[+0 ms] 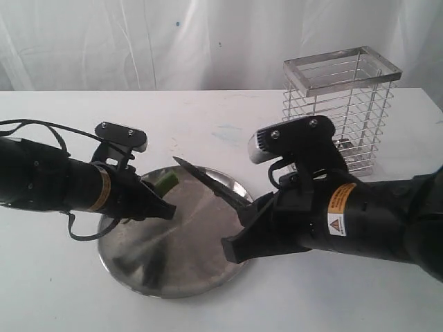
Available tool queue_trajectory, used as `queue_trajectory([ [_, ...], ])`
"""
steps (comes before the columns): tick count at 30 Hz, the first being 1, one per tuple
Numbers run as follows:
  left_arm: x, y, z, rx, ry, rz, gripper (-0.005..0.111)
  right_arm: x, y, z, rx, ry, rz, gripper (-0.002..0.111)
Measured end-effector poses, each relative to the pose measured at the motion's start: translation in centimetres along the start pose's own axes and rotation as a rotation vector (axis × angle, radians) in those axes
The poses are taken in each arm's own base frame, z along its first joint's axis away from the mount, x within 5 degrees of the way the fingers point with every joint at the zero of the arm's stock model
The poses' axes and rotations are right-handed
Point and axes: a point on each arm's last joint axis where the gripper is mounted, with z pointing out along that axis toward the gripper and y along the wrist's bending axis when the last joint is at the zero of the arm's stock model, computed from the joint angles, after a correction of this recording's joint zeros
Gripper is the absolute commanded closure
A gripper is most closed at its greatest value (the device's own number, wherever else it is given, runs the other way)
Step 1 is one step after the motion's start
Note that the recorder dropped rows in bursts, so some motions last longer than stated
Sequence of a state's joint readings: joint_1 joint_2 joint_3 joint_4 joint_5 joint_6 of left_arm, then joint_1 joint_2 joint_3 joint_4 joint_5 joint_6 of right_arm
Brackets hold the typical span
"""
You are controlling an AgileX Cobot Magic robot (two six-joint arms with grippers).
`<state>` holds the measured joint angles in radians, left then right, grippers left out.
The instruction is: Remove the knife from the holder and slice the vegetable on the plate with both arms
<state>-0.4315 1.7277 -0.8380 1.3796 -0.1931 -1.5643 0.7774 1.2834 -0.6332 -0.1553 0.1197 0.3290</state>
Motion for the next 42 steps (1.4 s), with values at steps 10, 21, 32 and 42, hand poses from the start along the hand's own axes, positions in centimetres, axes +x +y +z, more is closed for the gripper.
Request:
queue_trajectory([
  [10, 2.6, -0.6, 0.0, -0.074, 0.079, -0.063, 0.064, 0.0, 0.0, 2.4, 0.007, 0.045, -0.038, 0.108],
  [21, 2.4, -1.2, -0.7, 0.002, 0.056, -0.090, 0.047, -0.3, 0.1, 2.5, -0.001, 0.014, -0.095, 0.108],
  [32, -0.9, -0.2, -6.5, -0.106, -0.149, -0.069, 0.048, 0.4, 0.2, 4.6, -0.016, 0.036, -0.194, 0.108],
  [42, -0.1, 0.7, -7.4, -0.193, -0.147, -0.073, 0.048, 1.5, 0.6, 6.8, -0.046, 0.050, -0.141, 0.108],
])
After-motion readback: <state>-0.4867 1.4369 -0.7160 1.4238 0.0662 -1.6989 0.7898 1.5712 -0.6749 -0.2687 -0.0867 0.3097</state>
